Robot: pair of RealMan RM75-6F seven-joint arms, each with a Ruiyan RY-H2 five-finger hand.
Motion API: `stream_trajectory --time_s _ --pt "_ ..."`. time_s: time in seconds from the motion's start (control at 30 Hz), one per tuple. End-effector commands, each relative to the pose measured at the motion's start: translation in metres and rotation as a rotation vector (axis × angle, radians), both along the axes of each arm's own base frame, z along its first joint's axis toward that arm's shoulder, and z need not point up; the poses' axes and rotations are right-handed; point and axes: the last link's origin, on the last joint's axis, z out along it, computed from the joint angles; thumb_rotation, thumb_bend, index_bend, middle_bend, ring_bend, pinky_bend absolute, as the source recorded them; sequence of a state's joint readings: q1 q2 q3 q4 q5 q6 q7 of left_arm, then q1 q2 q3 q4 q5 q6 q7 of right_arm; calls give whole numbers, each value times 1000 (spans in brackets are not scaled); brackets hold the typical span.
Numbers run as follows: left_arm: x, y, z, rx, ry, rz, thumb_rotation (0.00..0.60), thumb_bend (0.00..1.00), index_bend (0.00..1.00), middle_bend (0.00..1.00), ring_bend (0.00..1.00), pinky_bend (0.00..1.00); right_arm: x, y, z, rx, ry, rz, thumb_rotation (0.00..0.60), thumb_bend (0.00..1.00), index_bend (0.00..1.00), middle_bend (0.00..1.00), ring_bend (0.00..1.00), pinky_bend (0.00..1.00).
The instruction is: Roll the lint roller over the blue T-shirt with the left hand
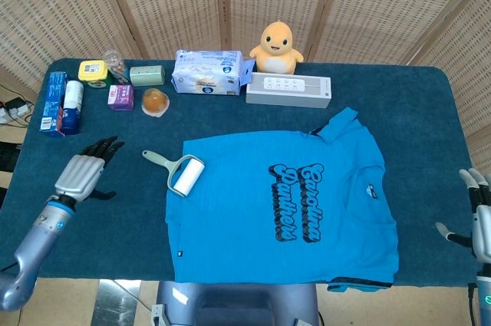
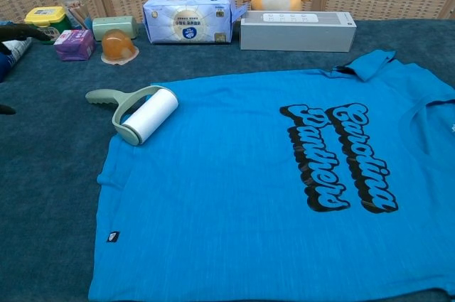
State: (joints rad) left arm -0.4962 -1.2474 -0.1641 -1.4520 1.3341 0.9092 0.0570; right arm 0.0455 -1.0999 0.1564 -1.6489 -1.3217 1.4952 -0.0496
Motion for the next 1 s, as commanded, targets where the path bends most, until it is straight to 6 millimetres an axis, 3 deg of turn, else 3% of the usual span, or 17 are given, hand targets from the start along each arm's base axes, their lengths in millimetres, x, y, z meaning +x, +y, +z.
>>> stream_trajectory --time_s 0.03,0.27,0.57,1.0 --pt "12 45 -22 -64 -35 -17 600 4 0 0 0 136 -2 -2 -1 6 -2 -14 600 0 105 98 0 0" --pt "15 72 -47 -141 -9 -52 600 4 0 0 0 136 -7 -6 -1 10 0 -40 600 0 105 99 0 0" --pt "20 76 -64 -218 -14 -169 600 26 119 153 84 201 -13 -10 -4 11 4 -70 600 0 105 99 0 0" --pt "13 82 -75 -292 34 -231 600 45 193 209 124 219 -13 -11 -5 15 0 -73 600 0 105 100 0 0"
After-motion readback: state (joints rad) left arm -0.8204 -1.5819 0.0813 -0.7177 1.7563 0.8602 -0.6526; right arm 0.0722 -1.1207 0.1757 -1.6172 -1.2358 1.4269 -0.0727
